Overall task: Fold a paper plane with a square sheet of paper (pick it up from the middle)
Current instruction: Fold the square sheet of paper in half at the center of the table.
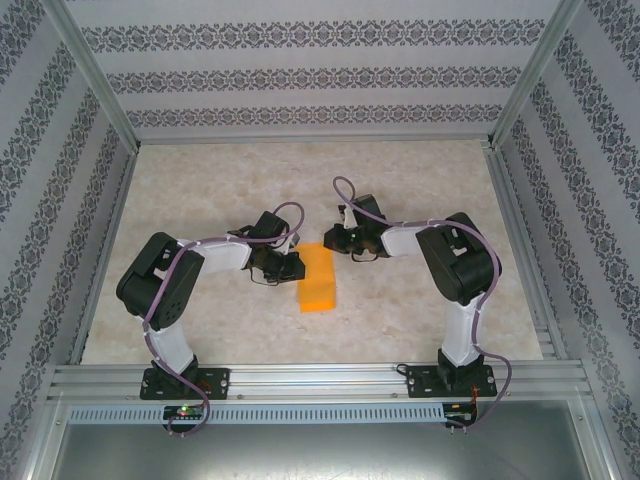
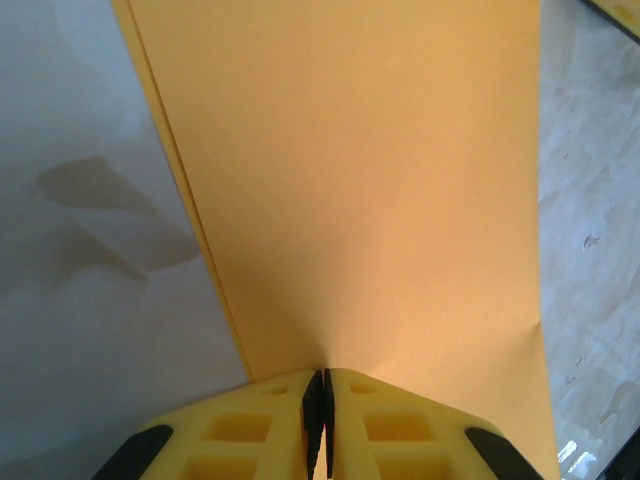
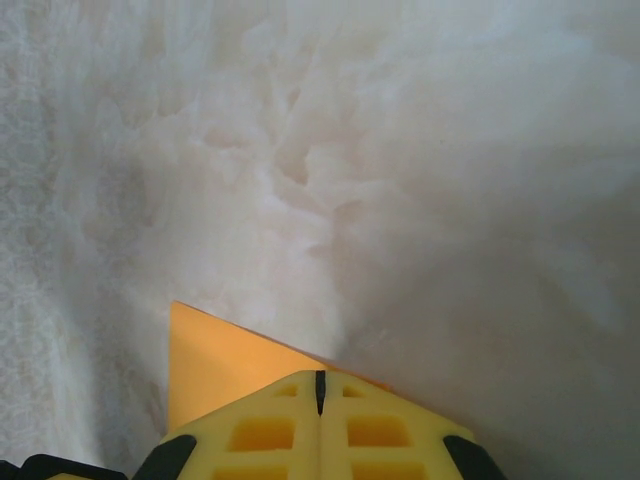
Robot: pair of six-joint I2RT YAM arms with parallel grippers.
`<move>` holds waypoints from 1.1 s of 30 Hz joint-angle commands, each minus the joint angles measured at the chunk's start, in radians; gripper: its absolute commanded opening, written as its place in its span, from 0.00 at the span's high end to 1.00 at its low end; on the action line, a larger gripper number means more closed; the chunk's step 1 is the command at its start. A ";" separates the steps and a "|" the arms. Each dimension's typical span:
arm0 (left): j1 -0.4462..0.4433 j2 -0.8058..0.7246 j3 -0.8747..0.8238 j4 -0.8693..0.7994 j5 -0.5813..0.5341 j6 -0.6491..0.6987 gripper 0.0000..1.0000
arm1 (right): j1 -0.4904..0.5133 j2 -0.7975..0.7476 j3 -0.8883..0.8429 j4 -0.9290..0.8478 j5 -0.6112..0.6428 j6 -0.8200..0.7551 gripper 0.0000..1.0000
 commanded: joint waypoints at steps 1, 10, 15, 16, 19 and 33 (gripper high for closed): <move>-0.007 0.065 -0.074 -0.203 -0.157 0.033 0.84 | -0.056 0.036 0.007 0.007 0.073 -0.022 0.97; -0.006 0.077 -0.056 -0.211 -0.153 0.033 0.83 | -0.070 -0.022 -0.010 0.006 0.037 -0.030 0.97; -0.006 0.087 -0.045 -0.214 -0.151 0.034 0.83 | -0.037 -0.122 -0.070 0.012 -0.006 -0.010 0.96; -0.007 0.088 -0.042 -0.214 -0.151 0.034 0.83 | -0.027 -0.137 -0.080 0.010 -0.020 -0.004 0.96; -0.007 0.093 -0.037 -0.215 -0.148 0.036 0.84 | 0.015 -0.181 -0.123 -0.001 -0.043 0.010 0.96; -0.006 0.114 -0.014 -0.223 -0.141 0.047 0.83 | 0.089 -0.177 -0.160 -0.151 -0.086 -0.069 0.96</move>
